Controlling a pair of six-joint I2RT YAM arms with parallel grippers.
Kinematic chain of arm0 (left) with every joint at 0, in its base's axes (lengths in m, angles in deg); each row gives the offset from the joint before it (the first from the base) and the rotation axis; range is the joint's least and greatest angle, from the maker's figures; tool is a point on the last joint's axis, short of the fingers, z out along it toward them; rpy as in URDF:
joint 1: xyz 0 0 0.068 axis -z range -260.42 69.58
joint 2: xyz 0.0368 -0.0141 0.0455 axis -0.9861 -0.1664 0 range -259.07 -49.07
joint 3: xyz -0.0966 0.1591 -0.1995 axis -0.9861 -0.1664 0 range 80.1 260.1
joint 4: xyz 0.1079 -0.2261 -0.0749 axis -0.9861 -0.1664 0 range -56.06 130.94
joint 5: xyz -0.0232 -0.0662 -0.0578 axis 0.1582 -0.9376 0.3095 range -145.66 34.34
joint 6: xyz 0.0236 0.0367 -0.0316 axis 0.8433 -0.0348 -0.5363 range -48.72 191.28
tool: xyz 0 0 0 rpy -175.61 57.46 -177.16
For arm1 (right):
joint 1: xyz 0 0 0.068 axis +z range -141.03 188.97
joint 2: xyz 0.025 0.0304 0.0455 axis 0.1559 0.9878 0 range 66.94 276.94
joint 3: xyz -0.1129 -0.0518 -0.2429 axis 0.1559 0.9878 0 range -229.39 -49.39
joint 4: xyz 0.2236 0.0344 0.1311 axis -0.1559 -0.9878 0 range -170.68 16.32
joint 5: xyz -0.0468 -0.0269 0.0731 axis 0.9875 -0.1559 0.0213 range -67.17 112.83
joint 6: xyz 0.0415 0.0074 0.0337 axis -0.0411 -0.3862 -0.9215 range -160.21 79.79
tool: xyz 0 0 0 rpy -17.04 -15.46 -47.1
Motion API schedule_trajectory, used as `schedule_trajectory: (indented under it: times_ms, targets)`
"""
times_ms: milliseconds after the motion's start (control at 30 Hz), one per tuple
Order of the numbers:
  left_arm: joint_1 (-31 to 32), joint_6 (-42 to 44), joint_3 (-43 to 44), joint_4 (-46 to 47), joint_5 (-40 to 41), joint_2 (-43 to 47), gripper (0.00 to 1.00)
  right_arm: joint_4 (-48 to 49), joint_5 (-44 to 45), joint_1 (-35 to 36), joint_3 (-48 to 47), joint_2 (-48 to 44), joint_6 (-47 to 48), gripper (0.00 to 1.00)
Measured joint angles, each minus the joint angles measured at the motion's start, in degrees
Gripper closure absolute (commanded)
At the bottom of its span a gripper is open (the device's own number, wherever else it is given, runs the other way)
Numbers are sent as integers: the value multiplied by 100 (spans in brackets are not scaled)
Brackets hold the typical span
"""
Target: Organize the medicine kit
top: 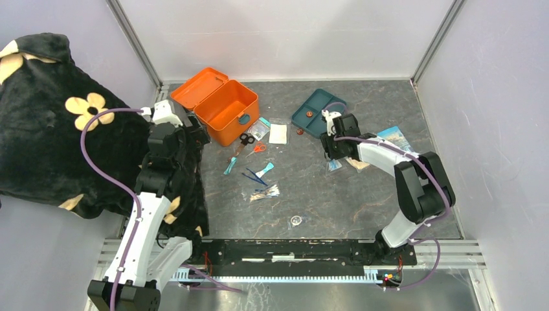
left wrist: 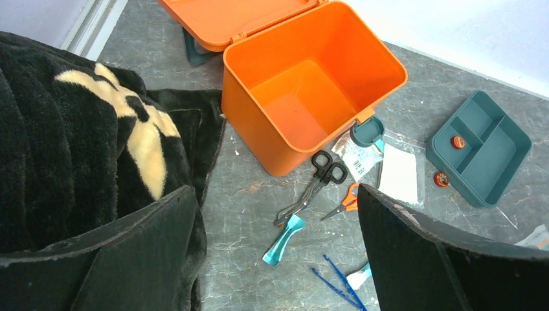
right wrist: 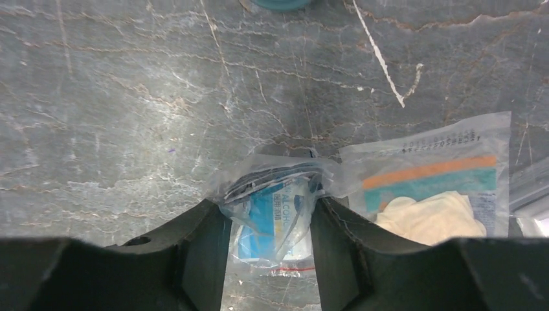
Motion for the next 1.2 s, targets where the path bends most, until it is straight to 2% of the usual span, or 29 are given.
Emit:
schedule_trajectory:
  times_ms: [200,300,433,667,867,1100,1200]
  targets:
    - [0,0,0,2,-7,-44,0,219,-155,7,11,-319,-140,52]
    - [-4,0,0,4,-22,-46,0,243,-223,118,-317,-317,-313,52]
    - [-24,0,0,2,-15,-44,0,291,-455,522,-1519,87,-551,53]
    - [-46,0,0,-2,0,-11,0,997,-1491,1196,-4015,1460,-1368,53]
    - [-7,2,0,-7,44,76,0,2000,-1888,1598,-5125,2625,-2448,53]
    - [63,2,0,-7,111,87,0,2441,-1919,1808,-6533,4100,-2870,23]
    - [63,0,0,-7,131,87,0,2465,-1902,1797,-6631,4308,-2802,18]
